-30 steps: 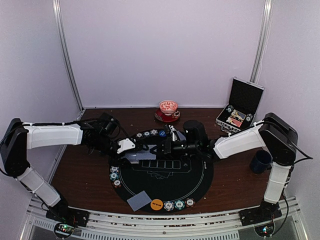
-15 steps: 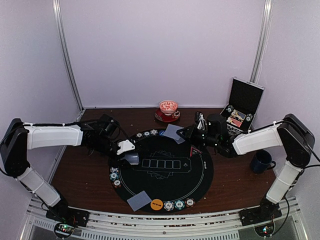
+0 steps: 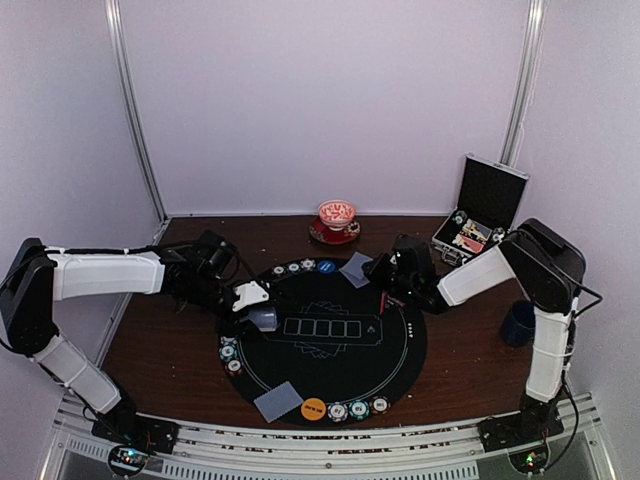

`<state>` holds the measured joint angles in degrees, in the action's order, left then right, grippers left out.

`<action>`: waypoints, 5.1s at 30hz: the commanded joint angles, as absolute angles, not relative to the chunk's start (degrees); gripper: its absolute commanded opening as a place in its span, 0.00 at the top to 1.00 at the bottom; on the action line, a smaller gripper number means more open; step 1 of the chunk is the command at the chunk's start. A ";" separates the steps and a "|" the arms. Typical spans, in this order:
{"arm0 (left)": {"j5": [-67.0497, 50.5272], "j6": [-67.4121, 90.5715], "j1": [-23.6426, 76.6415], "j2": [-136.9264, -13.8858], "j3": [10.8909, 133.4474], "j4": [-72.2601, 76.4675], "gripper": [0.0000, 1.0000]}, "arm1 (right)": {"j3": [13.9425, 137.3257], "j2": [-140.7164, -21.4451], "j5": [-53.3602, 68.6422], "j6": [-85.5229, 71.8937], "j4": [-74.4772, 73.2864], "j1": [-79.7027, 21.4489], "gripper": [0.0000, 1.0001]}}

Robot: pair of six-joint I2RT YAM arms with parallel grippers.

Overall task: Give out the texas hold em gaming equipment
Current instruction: Distribute the poker card in the small blind area, then pick up the poker card from the face-down deck piles.

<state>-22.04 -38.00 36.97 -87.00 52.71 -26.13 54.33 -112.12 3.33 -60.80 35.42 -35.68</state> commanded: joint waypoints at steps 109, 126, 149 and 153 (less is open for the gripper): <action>-23.62 -38.23 37.28 -82.44 51.30 -23.70 0.45 | 73.21 -121.71 31.88 -48.10 31.41 -56.15 0.25; -23.73 -38.30 37.30 -82.44 51.24 -23.77 0.44 | 76.32 -123.90 24.81 -46.93 18.44 -54.58 0.30; -23.30 -38.32 37.32 -82.79 51.24 -23.64 0.44 | 72.44 -116.19 26.42 -46.84 13.92 -52.98 0.64; -23.29 -38.32 37.30 -83.01 51.32 -23.66 0.44 | 71.58 -114.45 27.09 -46.77 14.15 -53.07 0.66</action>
